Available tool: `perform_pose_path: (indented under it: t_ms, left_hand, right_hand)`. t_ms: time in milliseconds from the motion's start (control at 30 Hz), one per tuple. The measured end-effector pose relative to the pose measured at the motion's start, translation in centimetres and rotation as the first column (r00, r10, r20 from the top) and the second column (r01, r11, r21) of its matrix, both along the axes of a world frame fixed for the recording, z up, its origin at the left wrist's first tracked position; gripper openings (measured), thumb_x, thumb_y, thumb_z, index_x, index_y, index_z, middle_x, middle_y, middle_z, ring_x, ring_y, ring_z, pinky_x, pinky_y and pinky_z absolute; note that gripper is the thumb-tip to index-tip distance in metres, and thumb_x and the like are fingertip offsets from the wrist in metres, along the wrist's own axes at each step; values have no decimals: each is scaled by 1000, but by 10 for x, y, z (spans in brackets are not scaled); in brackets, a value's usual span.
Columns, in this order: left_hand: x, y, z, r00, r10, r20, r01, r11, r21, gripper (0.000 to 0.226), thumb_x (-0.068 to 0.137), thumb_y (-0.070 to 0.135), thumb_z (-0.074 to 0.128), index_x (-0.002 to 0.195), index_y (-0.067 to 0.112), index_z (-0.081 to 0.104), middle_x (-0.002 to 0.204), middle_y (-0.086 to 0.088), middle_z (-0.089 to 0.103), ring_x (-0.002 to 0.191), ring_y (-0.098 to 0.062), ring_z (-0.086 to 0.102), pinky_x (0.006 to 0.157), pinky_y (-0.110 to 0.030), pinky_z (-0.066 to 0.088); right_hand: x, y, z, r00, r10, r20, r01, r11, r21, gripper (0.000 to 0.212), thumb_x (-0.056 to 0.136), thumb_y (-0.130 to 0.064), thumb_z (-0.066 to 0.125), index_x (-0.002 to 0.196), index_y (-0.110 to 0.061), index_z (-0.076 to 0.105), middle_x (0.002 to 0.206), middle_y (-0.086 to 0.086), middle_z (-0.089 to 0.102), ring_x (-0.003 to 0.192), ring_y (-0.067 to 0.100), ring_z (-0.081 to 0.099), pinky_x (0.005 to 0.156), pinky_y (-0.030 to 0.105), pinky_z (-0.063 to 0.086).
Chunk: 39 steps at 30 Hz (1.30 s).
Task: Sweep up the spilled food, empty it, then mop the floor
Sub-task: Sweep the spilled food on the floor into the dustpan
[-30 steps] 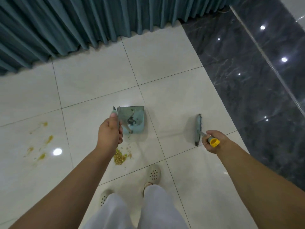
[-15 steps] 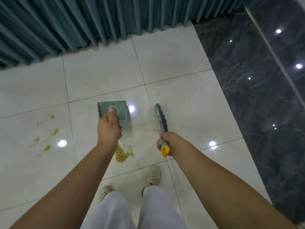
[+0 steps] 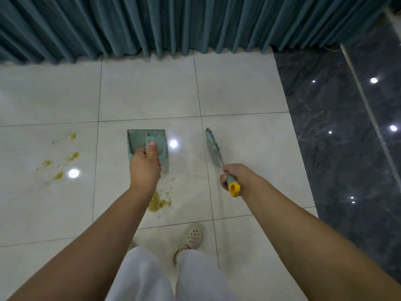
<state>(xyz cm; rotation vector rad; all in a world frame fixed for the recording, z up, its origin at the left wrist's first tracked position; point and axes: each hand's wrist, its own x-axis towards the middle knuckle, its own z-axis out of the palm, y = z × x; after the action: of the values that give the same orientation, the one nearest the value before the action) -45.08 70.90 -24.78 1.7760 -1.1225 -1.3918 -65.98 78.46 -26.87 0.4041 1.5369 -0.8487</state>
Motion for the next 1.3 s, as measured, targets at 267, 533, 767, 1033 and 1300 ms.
perform_pose_path:
  t_ms: [267, 533, 767, 1033, 1300]
  left_hand:
    - [43, -19, -5, 994, 107, 17, -107, 994, -1, 40, 96, 48, 41, 71, 17, 46, 60, -2, 49, 44, -13, 41, 41, -22, 32]
    - [105, -24, -5, 996, 83, -34, -83, 996, -11, 38, 97, 44, 41, 71, 18, 48, 59, -2, 49, 44, -14, 41, 43, -23, 32]
    - [175, -26, -1, 997, 38, -62, -39, 999, -6, 40, 97, 44, 40, 72, 14, 48, 59, -2, 48, 45, -14, 40, 45, -25, 32]
    - [269, -31, 19, 998, -46, -52, 43, 998, -55, 45, 97, 46, 39, 66, 15, 47, 57, -2, 48, 45, -15, 42, 46, -26, 35]
    - [312, -31, 39, 988, -147, -43, 144, 988, -62, 46, 96, 48, 39, 72, 10, 48, 62, -6, 48, 54, -19, 43, 56, -32, 36]
  right_hand:
    - [2, -30, -28, 985, 151, -82, -143, 984, 104, 15, 99, -10, 42, 86, -4, 41, 69, 10, 41, 20, 9, 37, 27, 12, 36]
    - [82, -21, -37, 936, 352, -30, -338, 918, 206, 19, 99, -13, 45, 84, -2, 45, 69, 12, 45, 20, 11, 36, 29, 12, 36]
    - [175, -19, -33, 894, 448, 1, -436, 870, 229, 15, 99, -14, 46, 88, -3, 45, 64, 9, 44, 21, 11, 37, 30, 13, 36]
    - [291, 9, -22, 884, 467, 34, -462, 857, 230, 17, 100, -11, 42, 85, -3, 44, 64, 9, 43, 23, 11, 37, 31, 11, 35]
    - [335, 40, 11, 913, 386, 134, -407, 888, 214, 19, 100, -14, 44, 85, -2, 44, 66, 10, 43, 25, 11, 37, 28, 12, 33]
